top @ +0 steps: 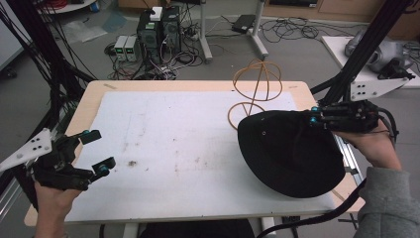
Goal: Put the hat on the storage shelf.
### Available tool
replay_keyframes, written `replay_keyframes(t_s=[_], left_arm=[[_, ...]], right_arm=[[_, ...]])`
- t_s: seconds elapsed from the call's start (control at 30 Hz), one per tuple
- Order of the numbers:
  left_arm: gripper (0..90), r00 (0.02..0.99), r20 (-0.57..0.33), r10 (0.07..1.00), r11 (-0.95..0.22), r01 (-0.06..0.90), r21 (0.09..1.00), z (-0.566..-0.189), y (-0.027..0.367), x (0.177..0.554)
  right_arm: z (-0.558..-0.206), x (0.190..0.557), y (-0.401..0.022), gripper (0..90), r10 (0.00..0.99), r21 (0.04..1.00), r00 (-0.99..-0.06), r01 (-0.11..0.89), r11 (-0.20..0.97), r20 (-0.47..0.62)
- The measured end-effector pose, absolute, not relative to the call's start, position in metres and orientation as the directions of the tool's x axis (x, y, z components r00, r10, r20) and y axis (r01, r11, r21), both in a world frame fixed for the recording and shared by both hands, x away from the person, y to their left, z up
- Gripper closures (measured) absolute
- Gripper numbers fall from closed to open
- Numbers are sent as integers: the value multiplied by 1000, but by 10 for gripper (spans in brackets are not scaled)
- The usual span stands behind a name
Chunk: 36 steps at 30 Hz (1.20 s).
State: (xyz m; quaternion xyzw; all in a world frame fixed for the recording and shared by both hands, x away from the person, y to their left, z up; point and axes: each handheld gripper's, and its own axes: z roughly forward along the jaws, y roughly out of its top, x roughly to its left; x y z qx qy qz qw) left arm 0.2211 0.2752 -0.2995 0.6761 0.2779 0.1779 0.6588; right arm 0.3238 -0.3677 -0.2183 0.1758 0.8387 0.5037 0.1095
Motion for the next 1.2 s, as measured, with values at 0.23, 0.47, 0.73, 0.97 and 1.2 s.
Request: replay_keyframes(t_s=[0.23,0.47,0.73,0.97,1.2], left_arm=[[21,788,-132,601,31,142,989,-300,277,222],[21,785,-145,602,42,151,988,-302,280,224],[21,785,-139,603,54,134,990,-298,284,221],[21,780,-134,612,55,126,990,-296,287,218],[21,769,-147,622,61,140,988,-299,292,221]], right_arm=[[-193,322,-363,839,402,889,-915,170,426,-17],[-166,318,-356,838,389,882,-919,137,450,-56],[-136,318,-349,838,385,876,-918,107,470,-94],[-121,325,-344,838,388,871,-914,95,482,-115],[-109,343,-337,856,382,858,-912,72,509,-151]])
